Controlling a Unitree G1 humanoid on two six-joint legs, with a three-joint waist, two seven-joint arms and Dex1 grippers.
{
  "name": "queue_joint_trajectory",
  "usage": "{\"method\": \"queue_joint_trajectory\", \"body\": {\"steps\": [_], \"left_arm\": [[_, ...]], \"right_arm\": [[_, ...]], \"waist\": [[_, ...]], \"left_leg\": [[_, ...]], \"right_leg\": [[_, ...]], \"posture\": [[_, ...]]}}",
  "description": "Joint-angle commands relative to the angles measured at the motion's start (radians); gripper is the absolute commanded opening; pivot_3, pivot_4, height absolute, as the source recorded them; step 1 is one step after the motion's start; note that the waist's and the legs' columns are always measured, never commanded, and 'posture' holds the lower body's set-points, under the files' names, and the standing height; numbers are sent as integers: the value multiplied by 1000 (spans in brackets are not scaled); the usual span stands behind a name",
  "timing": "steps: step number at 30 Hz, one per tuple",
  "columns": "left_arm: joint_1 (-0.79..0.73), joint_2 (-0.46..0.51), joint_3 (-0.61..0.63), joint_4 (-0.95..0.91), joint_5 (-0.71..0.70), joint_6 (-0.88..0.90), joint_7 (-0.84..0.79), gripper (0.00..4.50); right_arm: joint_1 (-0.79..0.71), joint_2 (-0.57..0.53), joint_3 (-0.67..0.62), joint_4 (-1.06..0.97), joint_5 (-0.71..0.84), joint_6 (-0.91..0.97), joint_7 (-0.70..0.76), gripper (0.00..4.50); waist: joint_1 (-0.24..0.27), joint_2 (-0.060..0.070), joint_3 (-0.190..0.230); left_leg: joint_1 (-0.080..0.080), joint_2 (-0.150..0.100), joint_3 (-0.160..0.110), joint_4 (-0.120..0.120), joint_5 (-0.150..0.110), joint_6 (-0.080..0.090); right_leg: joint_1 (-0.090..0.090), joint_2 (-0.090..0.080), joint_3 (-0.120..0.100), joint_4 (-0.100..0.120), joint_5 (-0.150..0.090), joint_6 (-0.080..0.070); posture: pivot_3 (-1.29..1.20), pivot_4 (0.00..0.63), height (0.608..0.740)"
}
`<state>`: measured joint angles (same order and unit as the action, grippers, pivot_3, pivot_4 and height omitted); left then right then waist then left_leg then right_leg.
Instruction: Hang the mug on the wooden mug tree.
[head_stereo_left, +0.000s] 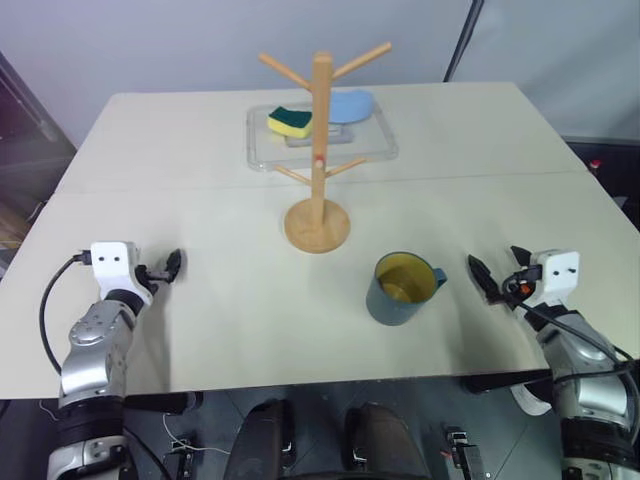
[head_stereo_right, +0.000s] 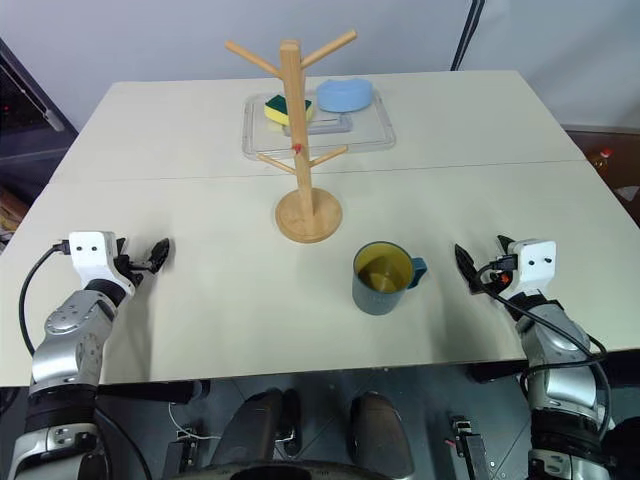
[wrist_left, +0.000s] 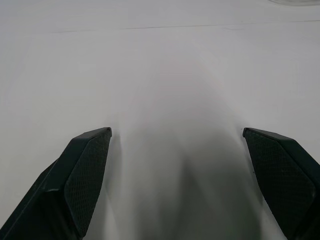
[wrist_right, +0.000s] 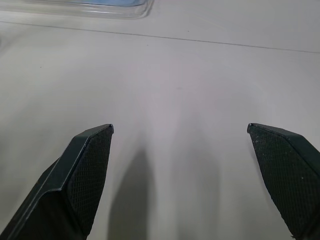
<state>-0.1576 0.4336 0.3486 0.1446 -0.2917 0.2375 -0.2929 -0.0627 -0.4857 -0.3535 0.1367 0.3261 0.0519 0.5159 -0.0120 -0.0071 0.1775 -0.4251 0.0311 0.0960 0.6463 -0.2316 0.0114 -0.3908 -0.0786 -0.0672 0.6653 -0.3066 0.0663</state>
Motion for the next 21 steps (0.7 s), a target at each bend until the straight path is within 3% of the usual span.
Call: {"method": "queue_joint_trajectory", "body": {"steps": [1, 12, 21], "left_arm": [[5, 3, 19, -44, -10, 2, 5, 4500], [-1, 10, -10, -74, -37, -4, -69, 4500], [101, 65, -151, -302, -111, -27, -392, 4500]], "right_arm": [[-16, -2, -5, 1, -3, -18, -4, 4450], [-4, -7, -16, -21, 5, -21, -11, 4450], [136, -24, -26, -235, 63, 17, 41, 4450]], "waist": [[0, 0, 0], [0, 0, 0], [0, 1, 0]], "left_leg": [[0, 0, 0, 0, 0, 0], [0, 0, 0, 0, 0, 0], [0, 0, 0, -1, 0, 0]], "right_leg": [[0, 0, 0, 0, 0, 0], [0, 0, 0, 0, 0, 0], [0, 0, 0, 0, 0, 0]], "posture": [[0, 150, 740], [0, 150, 740], [0, 150, 740]]}}
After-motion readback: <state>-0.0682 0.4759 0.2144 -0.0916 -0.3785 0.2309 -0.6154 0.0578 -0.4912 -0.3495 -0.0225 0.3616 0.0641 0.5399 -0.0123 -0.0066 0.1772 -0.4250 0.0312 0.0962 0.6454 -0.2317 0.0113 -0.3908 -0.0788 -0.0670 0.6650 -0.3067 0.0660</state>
